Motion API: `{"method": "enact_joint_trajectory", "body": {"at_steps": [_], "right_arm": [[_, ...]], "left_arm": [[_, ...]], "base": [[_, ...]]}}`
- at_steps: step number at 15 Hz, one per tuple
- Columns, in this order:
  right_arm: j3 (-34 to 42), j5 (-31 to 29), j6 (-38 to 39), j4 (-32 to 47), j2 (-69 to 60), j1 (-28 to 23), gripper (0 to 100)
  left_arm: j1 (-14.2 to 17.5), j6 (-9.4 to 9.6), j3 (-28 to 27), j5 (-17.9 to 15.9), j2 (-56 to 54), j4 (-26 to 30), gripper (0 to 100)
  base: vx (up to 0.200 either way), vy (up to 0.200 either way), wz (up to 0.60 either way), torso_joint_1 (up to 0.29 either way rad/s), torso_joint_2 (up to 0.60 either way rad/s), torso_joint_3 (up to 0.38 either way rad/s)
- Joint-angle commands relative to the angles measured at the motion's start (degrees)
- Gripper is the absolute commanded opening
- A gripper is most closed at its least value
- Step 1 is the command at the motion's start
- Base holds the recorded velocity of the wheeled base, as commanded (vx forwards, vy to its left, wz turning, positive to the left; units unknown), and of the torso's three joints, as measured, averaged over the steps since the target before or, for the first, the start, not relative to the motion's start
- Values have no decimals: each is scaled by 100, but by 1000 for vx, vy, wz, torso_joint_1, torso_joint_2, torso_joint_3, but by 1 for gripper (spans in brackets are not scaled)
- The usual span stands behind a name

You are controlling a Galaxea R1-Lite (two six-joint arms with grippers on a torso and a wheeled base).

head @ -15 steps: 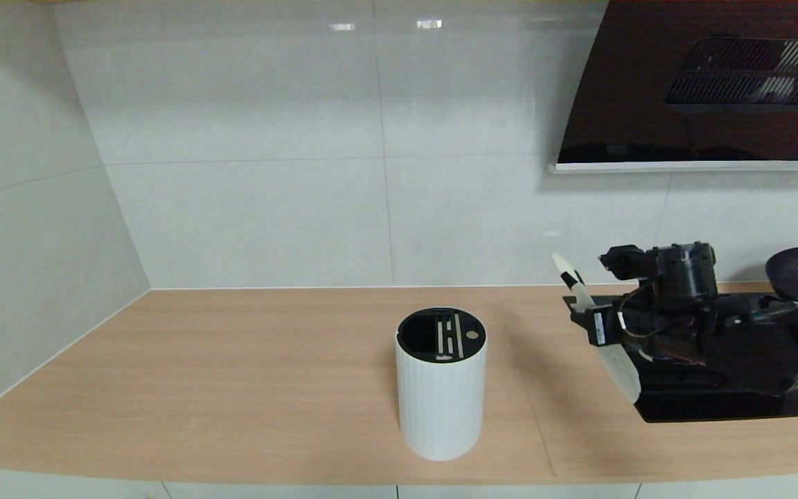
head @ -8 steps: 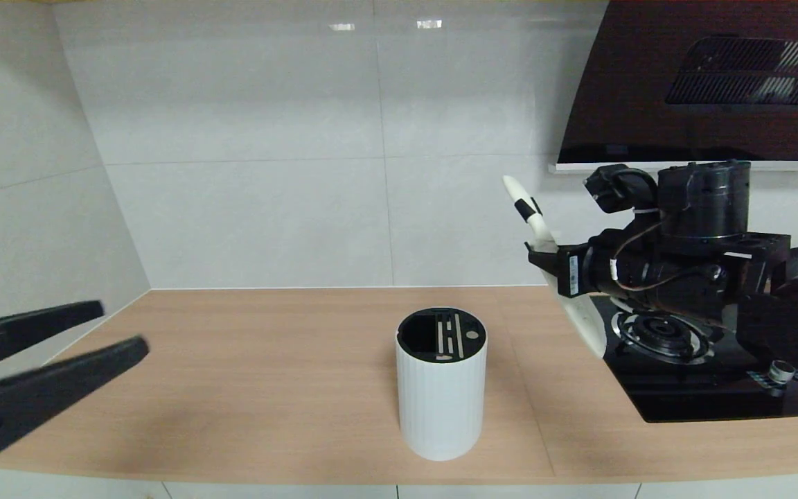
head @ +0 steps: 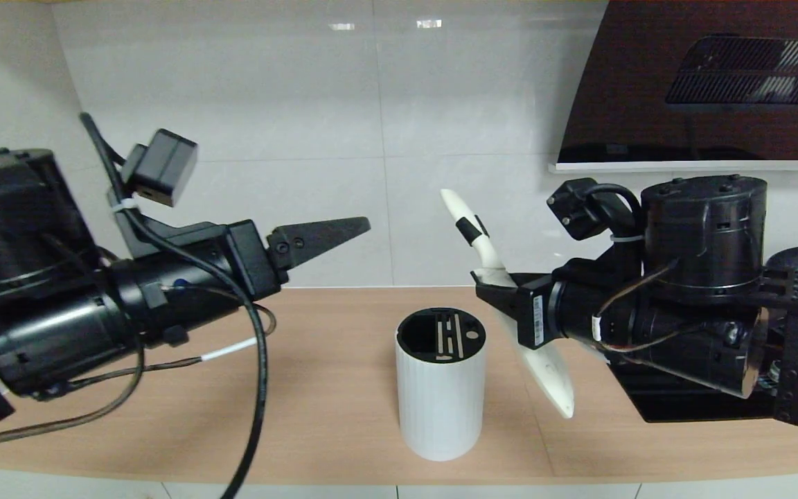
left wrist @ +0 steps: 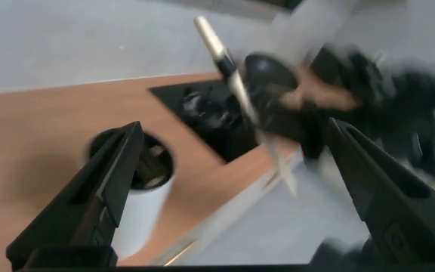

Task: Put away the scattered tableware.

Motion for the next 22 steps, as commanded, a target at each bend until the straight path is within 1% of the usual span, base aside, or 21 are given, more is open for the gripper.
{"method": "enact_joint_trajectory", "body": {"at_steps": [1,2,3,4,5,7,9,10,11,12,14,22], "right_arm": [[-4,-73,195,-1,-21,326,0],[-21,-135,292,-1,-21,458,0],[-21,-232,300,-10,-12,546,0],[-30,-302,300,-10,14,625,0],[-65,-363,327,-28,49,678,0],[-144,-399,520,-37,128,880,0],[-188,-513,547,-45,225,924,0],[-188,-522,555,-54,260,976,0],[-188,-522,564,-72,269,1003,0],[-179,-522,564,-72,278,1038,0],[-179,-522,564,-80,295,1117,0],[-135,-522,564,-80,286,1143,0]], "left_arm": [[-233,-148,233,50,627,-352,100],[-295,-288,259,59,715,-651,100],[-356,-499,277,59,759,-897,100],[-426,-640,277,67,803,-1029,100],[-514,-684,277,76,864,-1090,100],[-637,-701,189,226,1075,-1178,100],[-734,-710,49,393,1374,-1336,100],[-769,-763,-13,454,1471,-1442,100],[-813,-851,-22,472,1514,-1556,100],[-822,-886,-22,472,1541,-1609,100],[-822,-886,-39,463,1541,-1626,100],[-822,-886,-110,481,1550,-1618,100]], "base": [[0,0,0,0,0,0],[0,0,0,0,0,0],[0,0,0,0,0,0],[0,0,0,0,0,0],[0,0,0,0,0,0],[0,0,0,0,0,0],[0,0,0,0,0,0],[0,0,0,0,0,0],[0,0,0,0,0,0],[0,0,0,0,0,0],[0,0,0,0,0,0],[0,0,0,0,0,0]]}}
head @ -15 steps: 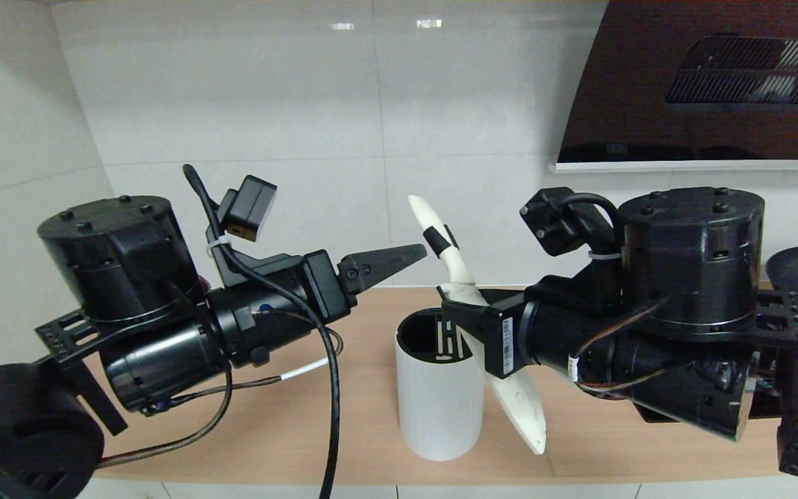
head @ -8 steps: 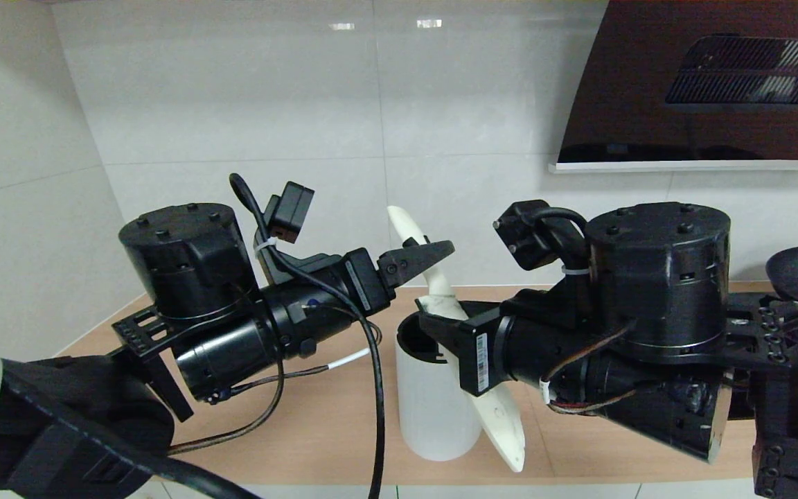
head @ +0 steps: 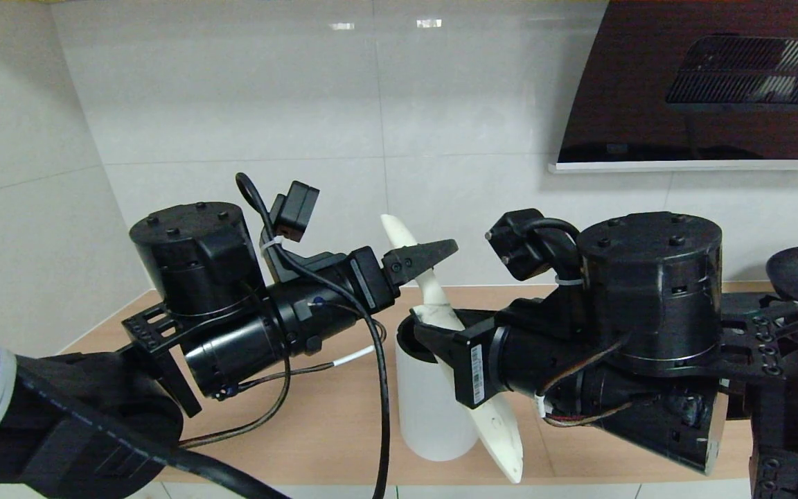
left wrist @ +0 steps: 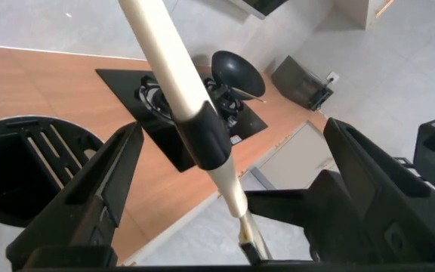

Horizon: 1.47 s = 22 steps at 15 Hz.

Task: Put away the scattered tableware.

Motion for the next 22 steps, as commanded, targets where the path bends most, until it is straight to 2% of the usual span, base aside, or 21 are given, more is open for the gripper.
{"method": "enact_joint_trajectory", "body": {"at_steps": [1,13,14,19,22], "right_arm": [[11,1,1,-1,10,5,0],[29,-7,1,-1,18,110,0],[20,-7,1,-1,18,110,100],[20,-25,62,-62,-25,84,100],[46,-254,54,-221,-245,-303,100]], "left_arm": [[0,-2,0,-1,-13,5,0],[0,-2,0,-19,31,-39,0],[0,-2,0,-19,22,-39,0],[17,7,-158,69,-127,58,0],[132,42,-545,236,-417,691,0]], "base": [[0,0,0,0,0,0],[0,0,0,0,0,0],[0,0,0,0,0,0],[0,0,0,0,0,0],[0,0,0,0,0,0]]}}
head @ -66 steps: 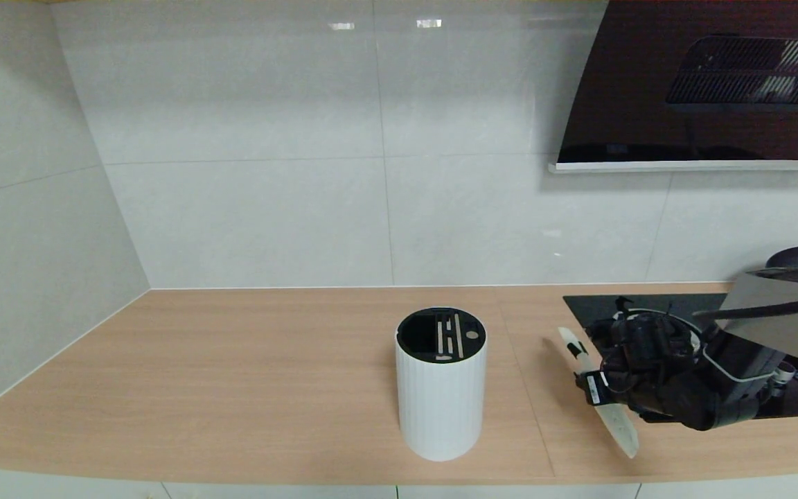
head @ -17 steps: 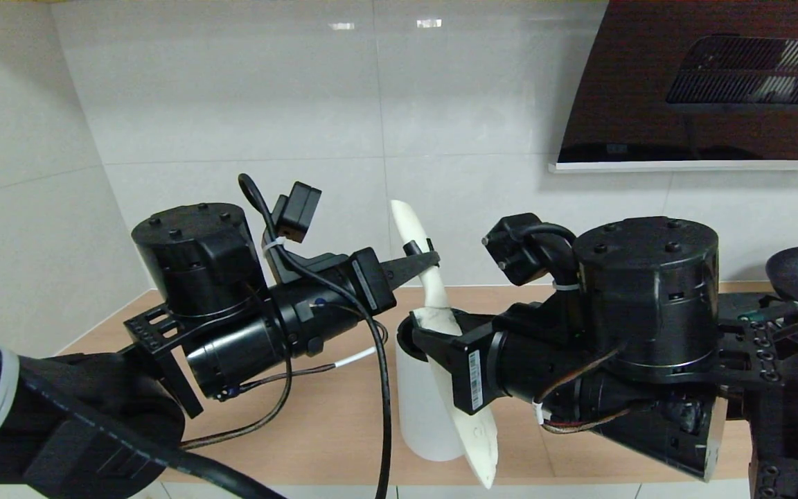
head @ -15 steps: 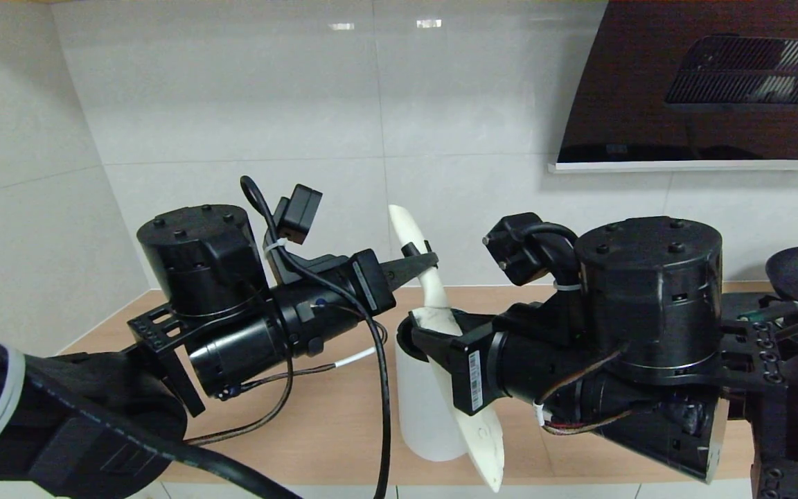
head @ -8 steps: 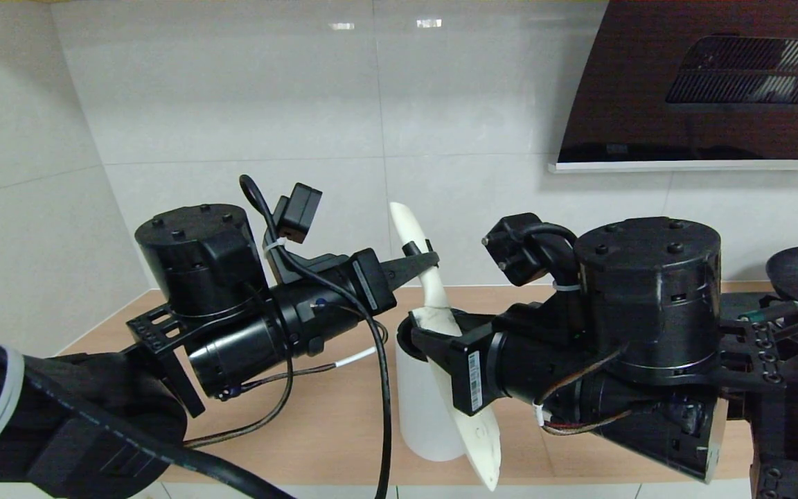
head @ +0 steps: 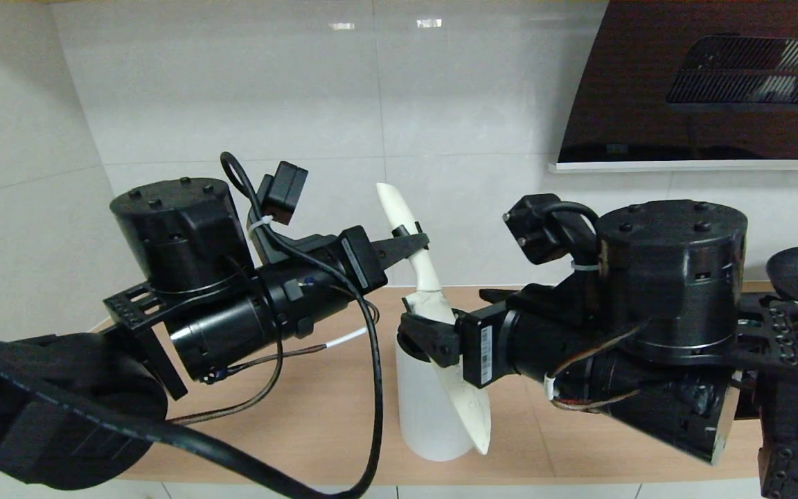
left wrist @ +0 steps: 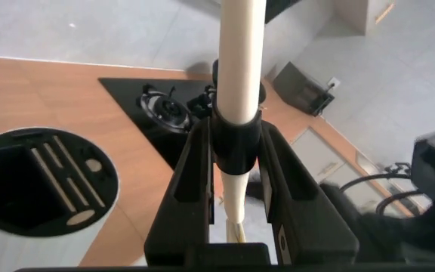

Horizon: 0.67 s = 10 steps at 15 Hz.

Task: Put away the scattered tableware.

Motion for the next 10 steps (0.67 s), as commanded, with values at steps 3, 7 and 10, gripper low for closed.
{"method": "enact_joint_trajectory", "body": {"at_steps": [3,7,10], "right_arm": [[156,42,-10,-1,-887,-1023,100],[649,60,-10,123,-1538,-1849,100],[763,51,-10,96,-1309,-2051,100]], "left_arm": [[113,291,-1369,1155,-302,1525,0],[139,1117,-2406,2482,-109,2615,0],[-19,2005,-2441,3519,58,2580,0]], "base": [[0,0,0,0,0,0],[0,0,0,0,0,0],[0,0,0,0,0,0]]}}
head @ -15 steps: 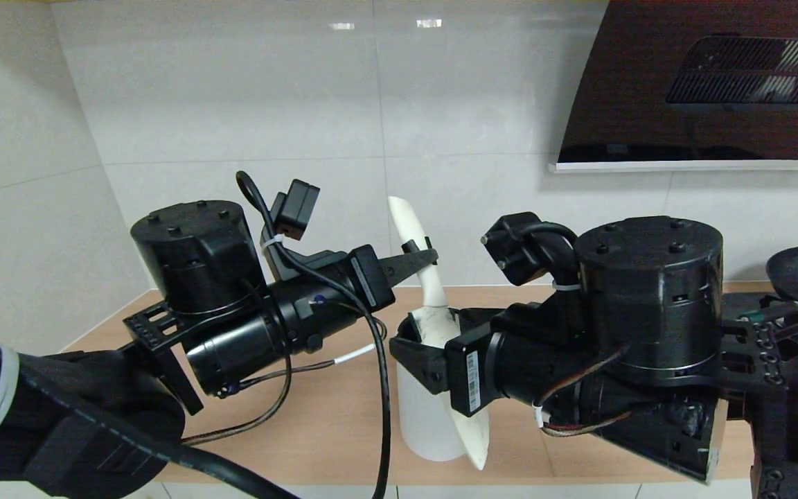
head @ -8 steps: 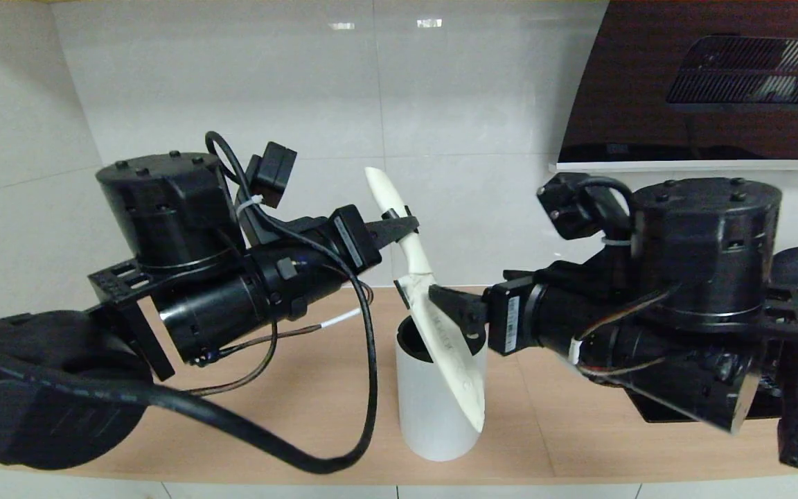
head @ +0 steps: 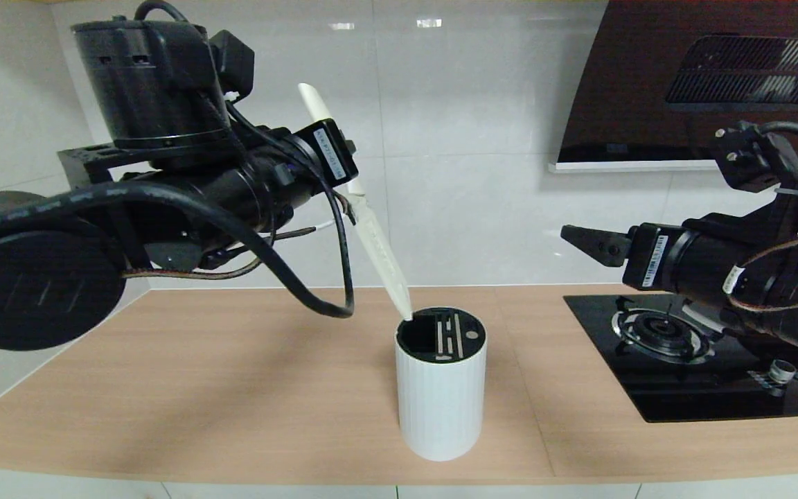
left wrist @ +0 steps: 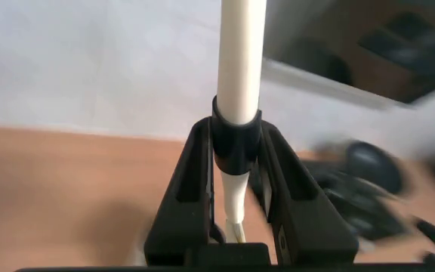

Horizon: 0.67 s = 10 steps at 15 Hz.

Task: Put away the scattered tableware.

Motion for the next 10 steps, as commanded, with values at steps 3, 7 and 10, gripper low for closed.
{"method": "enact_joint_trajectory", "body": {"at_steps": [3,7,10], "right_arm": [[91,-4,-5,-36,182,-86,100],[126,-4,-23,-36,226,-86,100],[135,-4,-23,-36,270,-86,100]], "left_arm": [[-366,344,-33,612,229,-53,0],[-674,652,-68,1218,800,-651,0],[-735,1065,-59,1500,1240,-1407,0]], "base": [[0,0,0,0,0,0],[0,0,0,0,0,0],[0,0,0,0,0,0]]}}
